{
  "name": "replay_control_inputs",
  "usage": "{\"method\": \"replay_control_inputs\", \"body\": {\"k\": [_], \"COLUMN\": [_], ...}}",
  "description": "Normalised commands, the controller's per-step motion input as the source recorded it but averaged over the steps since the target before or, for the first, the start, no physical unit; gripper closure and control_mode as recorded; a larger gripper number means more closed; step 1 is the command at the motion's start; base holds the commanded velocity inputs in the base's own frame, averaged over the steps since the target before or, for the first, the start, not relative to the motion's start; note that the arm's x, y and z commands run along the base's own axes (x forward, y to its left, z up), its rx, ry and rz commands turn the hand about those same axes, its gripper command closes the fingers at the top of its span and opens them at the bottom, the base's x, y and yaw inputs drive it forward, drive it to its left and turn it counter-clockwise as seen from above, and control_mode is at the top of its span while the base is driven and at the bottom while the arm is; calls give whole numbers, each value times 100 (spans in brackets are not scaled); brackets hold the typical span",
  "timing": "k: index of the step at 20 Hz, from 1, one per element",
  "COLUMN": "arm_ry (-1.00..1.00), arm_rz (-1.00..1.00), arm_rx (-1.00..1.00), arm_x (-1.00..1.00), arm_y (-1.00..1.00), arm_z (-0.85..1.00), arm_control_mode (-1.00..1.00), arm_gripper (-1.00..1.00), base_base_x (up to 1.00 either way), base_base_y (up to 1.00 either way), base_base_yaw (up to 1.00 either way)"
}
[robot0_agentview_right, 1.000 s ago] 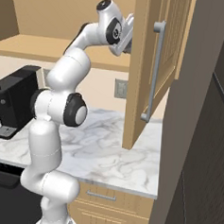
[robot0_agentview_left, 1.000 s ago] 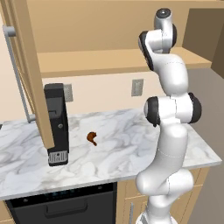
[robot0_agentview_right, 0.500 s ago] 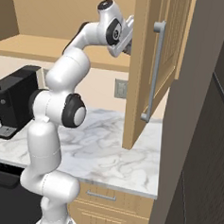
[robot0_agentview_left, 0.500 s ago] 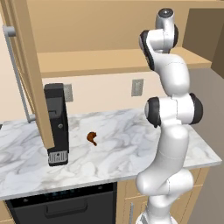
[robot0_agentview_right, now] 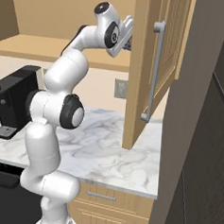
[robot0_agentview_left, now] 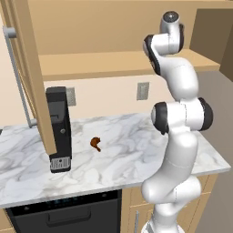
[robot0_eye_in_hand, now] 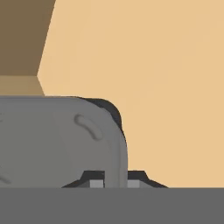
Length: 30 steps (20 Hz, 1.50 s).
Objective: Retrieve the tupperware from the cabinet, then place the raw meat into the tupperware to avoid contamination.
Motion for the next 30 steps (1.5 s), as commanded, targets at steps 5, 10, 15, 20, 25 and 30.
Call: {"method": "replay_control_inputs", "body": {"k": [5, 10, 15, 20, 25, 30], "arm_ry": [-16, -15, 0, 0, 0, 0], "arm_rz": [-1, -2, -5, -10, -14, -16], "arm_rx": [-9, -6, 0, 0, 0, 0], "arm_x": [10, 3, -2, -13, -35, -50], "arm_y": [1, 0, 2, 17, 24, 33], "arm_z": [-24, -9, 2, -1, -3, -10], "arm_control_mode": [-100, -100, -100, -100, -100, -100], "arm_gripper": [100, 100, 100, 100, 100, 100], "base_base_x": [0, 0, 0, 0, 0, 0], "base_base_y": [0, 0, 0, 0, 0, 0], "base_base_yaw": [0, 0, 0, 0, 0, 0]}}
